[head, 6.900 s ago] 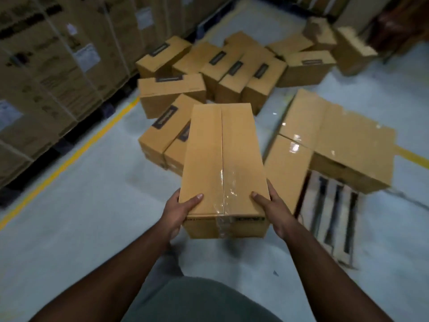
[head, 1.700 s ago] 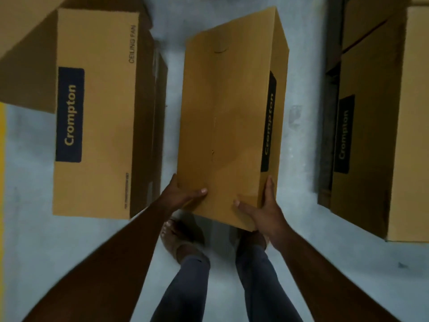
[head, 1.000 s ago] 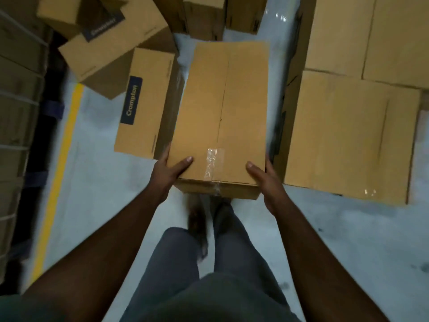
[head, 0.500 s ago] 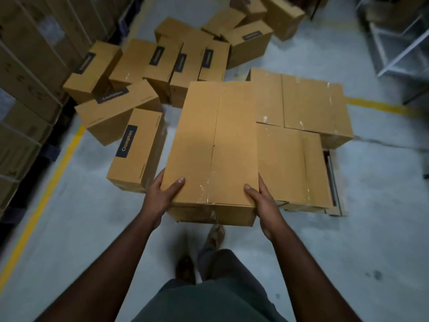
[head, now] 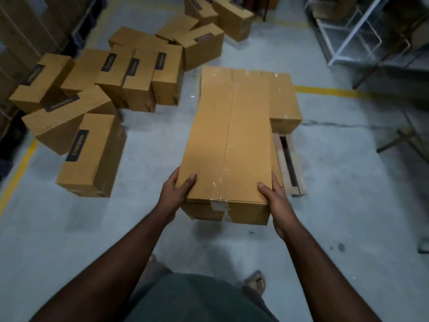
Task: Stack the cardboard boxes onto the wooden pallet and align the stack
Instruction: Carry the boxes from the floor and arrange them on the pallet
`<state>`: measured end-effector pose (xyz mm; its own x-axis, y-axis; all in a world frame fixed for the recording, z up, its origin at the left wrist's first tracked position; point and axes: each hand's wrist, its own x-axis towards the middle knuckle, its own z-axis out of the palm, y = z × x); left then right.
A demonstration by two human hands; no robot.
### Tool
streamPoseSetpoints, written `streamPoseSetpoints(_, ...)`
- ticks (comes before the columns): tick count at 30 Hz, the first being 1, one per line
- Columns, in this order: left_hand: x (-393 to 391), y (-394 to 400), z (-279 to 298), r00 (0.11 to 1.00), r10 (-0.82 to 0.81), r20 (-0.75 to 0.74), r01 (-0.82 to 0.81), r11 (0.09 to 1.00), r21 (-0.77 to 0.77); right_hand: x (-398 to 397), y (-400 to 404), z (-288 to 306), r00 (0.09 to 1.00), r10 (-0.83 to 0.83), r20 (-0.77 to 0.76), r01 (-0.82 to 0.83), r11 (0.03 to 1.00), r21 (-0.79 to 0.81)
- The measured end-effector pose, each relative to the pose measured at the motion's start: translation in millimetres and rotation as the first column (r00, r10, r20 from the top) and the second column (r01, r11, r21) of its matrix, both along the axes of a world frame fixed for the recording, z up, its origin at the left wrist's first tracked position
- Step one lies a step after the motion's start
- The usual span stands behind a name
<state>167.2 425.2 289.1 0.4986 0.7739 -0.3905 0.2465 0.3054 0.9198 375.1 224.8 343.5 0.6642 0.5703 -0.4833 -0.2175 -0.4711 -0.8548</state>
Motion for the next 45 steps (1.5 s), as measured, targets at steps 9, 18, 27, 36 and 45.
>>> streamPoseSetpoints(9,196,-163,-7,0.99,-0.133,-0.057,0.133,0.991,0.0,189,-178,-4,0.998,-0.029,0.051,0.031,0.998,-0.049)
streamPoseSetpoints(18,364,-187,-35,0.978,-0.178,-0.111,0.171,0.983,-0.068,374,-196,-34,0.995,-0.008,-0.095,-0.003,0.993,-0.116)
streamPoseSetpoints(27,534,-176,-121,0.942,-0.332,-0.044,0.313,0.92,-0.238,552,-186,-111,0.994,0.065,-0.083,-0.082,0.973,-0.214)
streamPoseSetpoints(36,626,-165,-213,0.934,-0.307,-0.184,0.268,0.941,-0.208,661,-172,-243,0.942,0.177,-0.285,-0.255,0.93,-0.265)
streamPoseSetpoints(45,645,-194,-365,0.781,-0.376,-0.499,0.305,0.927,-0.221,690,-177,-424,0.936,0.239,-0.258,-0.291,0.938,-0.189)
